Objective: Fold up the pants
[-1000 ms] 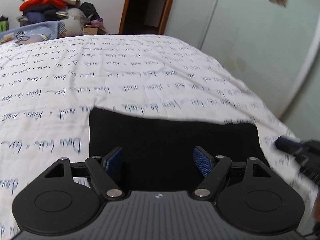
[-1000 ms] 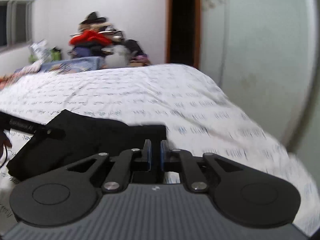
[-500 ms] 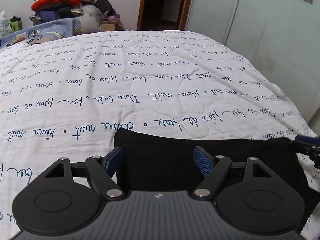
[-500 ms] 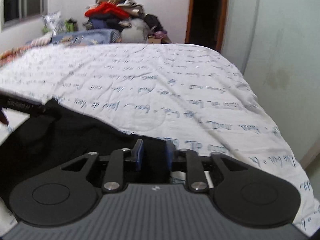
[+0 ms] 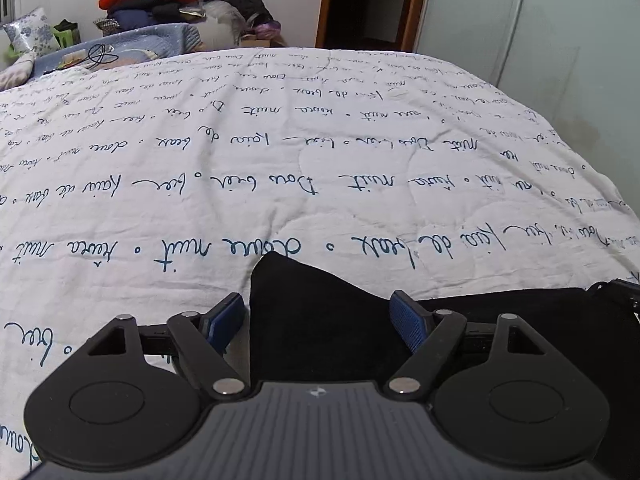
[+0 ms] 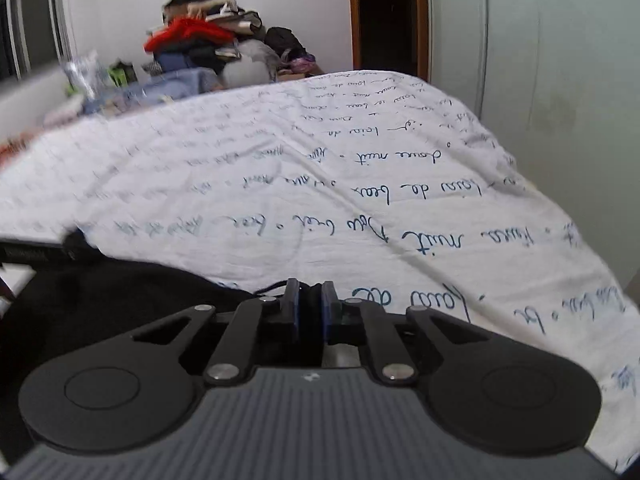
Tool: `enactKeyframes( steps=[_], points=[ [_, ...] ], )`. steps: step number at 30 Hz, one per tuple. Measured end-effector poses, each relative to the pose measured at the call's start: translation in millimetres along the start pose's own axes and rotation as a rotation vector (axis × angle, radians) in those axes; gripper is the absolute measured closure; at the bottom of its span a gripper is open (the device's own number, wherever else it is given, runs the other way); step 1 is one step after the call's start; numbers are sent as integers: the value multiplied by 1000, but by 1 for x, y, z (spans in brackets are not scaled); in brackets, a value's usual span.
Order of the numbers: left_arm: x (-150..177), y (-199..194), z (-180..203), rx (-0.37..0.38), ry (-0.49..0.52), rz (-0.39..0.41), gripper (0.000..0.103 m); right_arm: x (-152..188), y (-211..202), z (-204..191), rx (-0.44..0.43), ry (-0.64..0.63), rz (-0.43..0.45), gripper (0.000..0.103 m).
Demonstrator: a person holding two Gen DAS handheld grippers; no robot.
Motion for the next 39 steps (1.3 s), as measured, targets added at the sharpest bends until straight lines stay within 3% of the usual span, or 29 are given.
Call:
enactKeyframes(
  steps=[3,5,8,11,13,15,17,19,22,24,26,29,34,39],
  points=[
    [0,-16,0,-15,33,19,23,1,1,-1,49,-49,-5,87],
    [2,-31,-1,-7,41,37,23,-2,-13,2,94,-53,13,72],
    [8,-53,4,42,22,56,23,-9,-48,0,156,-88,83,68],
    [23,-71,18,112,33,63,22,1,-81,-32,44,-134,103,58],
    [34,-68,25,83,78,53,19,19,-90,-58,-16,-214,77,48],
    [44,-57,25,24,133,31,19,41,-83,-71,9,-318,28,45],
    [48,-59,22,47,99,20,19,58,-70,-63,80,-359,-5,38],
    [48,-71,19,82,74,28,19,56,-76,-56,65,-267,-9,40],
    [52,-82,19,85,67,37,19,47,-97,-58,90,-252,56,43],
    [59,-82,23,81,80,19,19,46,-103,-65,54,-248,83,43],
    [67,-79,25,65,89,3,19,53,-98,-72,31,-256,54,43],
    [69,-81,26,55,88,13,19,70,-87,-68,74,-291,11,43],
    [69,-81,24,37,80,10,17,59,-96,-60,96,-247,38,43],
    [69,-83,25,22,86,6,17,57,-97,-79,31,-247,50,43]
  ],
)
Point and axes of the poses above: each gripper's, at about its wrist camera, not at the fingertips, and y roughly the way its jaws point, z to its right, x to its underside, the point moved 10 cm from there along y, roughly the way its jaws point, and after that the axes turned 4 degrees about y, right-handed, at the moved point
